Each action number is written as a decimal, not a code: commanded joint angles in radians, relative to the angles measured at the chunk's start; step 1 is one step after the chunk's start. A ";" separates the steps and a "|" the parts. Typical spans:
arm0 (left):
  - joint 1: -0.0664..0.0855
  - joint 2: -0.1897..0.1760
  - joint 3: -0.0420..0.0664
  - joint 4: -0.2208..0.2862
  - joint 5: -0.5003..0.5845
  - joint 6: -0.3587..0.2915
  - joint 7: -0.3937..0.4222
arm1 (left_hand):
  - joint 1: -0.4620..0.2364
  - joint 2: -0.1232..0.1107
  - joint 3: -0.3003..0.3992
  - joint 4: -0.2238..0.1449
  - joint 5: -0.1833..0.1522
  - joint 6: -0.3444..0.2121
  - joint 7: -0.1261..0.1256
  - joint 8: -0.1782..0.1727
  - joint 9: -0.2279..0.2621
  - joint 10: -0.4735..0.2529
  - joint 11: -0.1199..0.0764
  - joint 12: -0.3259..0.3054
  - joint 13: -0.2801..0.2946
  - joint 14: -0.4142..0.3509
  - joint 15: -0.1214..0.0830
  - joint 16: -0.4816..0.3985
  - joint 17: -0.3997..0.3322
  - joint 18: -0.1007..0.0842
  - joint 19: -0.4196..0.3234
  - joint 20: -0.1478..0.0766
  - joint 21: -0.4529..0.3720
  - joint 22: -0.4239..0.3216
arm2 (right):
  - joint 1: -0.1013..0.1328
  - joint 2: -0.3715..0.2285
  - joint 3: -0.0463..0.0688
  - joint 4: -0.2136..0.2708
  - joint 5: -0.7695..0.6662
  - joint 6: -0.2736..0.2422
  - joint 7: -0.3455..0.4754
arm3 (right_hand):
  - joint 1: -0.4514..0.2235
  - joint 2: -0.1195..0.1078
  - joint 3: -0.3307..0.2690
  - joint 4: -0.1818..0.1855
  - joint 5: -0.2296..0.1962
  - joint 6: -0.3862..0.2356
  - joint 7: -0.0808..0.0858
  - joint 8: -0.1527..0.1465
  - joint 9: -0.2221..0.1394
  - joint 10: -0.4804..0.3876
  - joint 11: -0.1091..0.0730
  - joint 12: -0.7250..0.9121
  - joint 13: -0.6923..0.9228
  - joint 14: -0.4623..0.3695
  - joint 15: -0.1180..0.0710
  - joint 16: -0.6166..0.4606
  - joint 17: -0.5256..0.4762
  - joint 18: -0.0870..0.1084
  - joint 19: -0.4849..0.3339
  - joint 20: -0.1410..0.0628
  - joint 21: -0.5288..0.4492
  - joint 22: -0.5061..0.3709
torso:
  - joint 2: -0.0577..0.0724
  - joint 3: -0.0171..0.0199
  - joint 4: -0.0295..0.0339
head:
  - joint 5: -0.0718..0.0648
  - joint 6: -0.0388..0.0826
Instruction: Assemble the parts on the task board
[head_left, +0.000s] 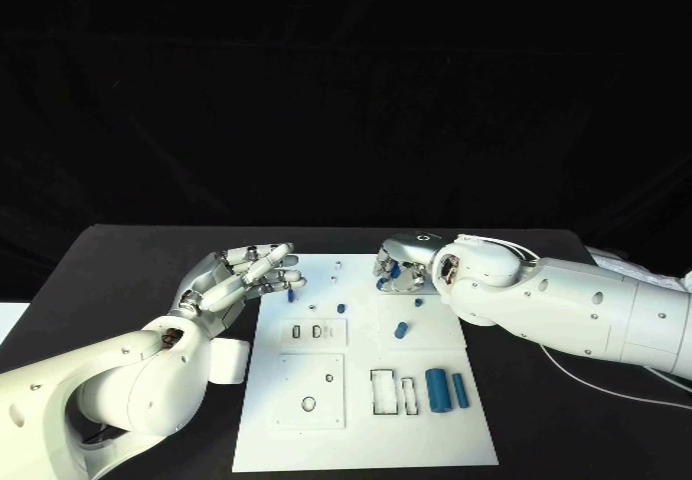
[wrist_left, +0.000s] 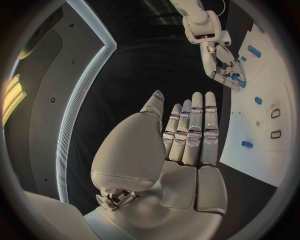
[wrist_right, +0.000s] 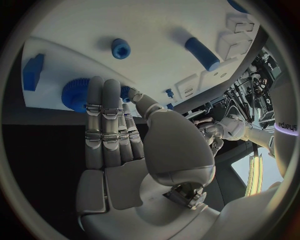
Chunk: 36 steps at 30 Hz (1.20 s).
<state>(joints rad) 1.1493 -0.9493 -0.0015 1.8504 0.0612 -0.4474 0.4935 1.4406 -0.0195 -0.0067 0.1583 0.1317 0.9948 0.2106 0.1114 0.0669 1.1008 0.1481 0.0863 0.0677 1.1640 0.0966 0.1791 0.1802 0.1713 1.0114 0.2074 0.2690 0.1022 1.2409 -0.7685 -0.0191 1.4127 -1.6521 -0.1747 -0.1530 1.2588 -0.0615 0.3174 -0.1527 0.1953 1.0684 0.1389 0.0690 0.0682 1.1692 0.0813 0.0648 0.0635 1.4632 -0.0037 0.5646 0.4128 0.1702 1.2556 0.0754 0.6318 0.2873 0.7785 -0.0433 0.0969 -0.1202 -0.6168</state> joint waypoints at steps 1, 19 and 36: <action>0.002 0.000 0.001 0.004 0.007 0.024 -0.002 | -0.003 0.004 -0.001 -0.006 0.000 0.001 0.005 -0.004 -0.001 -0.001 0.008 -0.006 -0.001 -0.003 0.007 -0.005 0.002 0.011 0.005 0.004 -0.004 -0.001 | 0.002 0.003 0.001 -0.003 -0.026 0.020 -0.014 | 0.005 -0.009 0.009 0.011 -0.006 0.006 -0.004 -0.004 0.001 -0.004 -0.001 -0.002 0.001 0.043 -0.005 0.026 0.017 0.011 -0.005 0.000 0.017 0.010 | 0.005 -0.0010 0.0033 | -0.002 -0.002; 0.002 -0.001 0.001 0.001 0.008 0.029 -0.012 | -0.004 0.005 -0.003 -0.008 0.000 0.000 0.006 -0.006 -0.001 -0.001 0.010 -0.010 -0.001 -0.005 0.008 -0.010 0.003 0.011 0.003 0.005 -0.006 -0.003 | 0.005 0.008 0.001 -0.005 -0.040 0.040 -0.024 | 0.045 0.003 0.139 0.037 -0.071 0.098 -0.021 0.007 0.018 0.081 -0.024 -0.002 0.002 0.040 -0.024 0.402 0.360 0.004 0.006 -0.012 0.197 0.151 | 0.010 -0.0005 0.0080 | -0.005 -0.006; 0.002 0.002 0.001 0.002 0.017 0.033 -0.013 | -0.003 0.008 -0.002 -0.010 0.000 0.000 0.007 -0.007 -0.001 -0.001 0.010 -0.012 -0.001 -0.005 0.009 -0.013 0.003 0.011 0.003 0.006 -0.008 -0.004 | 0.010 0.040 0.015 0.004 -0.006 -0.278 -0.008 | 0.059 -0.016 0.209 0.034 -0.079 0.082 -0.002 -0.006 0.015 0.051 -0.011 -0.005 -0.001 0.022 -0.016 0.466 0.411 -0.001 -0.021 -0.002 0.287 0.234 | 0.014 -0.0021 0.0143 | -0.003 0.007</action>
<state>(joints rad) 1.1501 -0.9495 -0.0013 1.8495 0.0729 -0.4387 0.4775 1.4407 -0.0196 -0.0094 0.1556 0.1317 0.9948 0.2104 0.1074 0.0671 1.0970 0.1518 0.0807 0.0679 1.1600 0.1004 0.1735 0.1821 0.1712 1.0113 0.2075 0.2650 0.0991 1.2495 -0.7337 -0.0045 1.4204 -1.6612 -0.3790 -0.1621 1.3154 -0.0727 0.5220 -0.1196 0.1126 1.1544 0.1353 0.0679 0.0845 1.2280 0.0695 0.0575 0.0616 1.4649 -0.0233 1.0265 0.8230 0.1703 1.2421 0.0736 0.9141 0.5208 0.7907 -0.0446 0.1094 -0.1238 -0.6123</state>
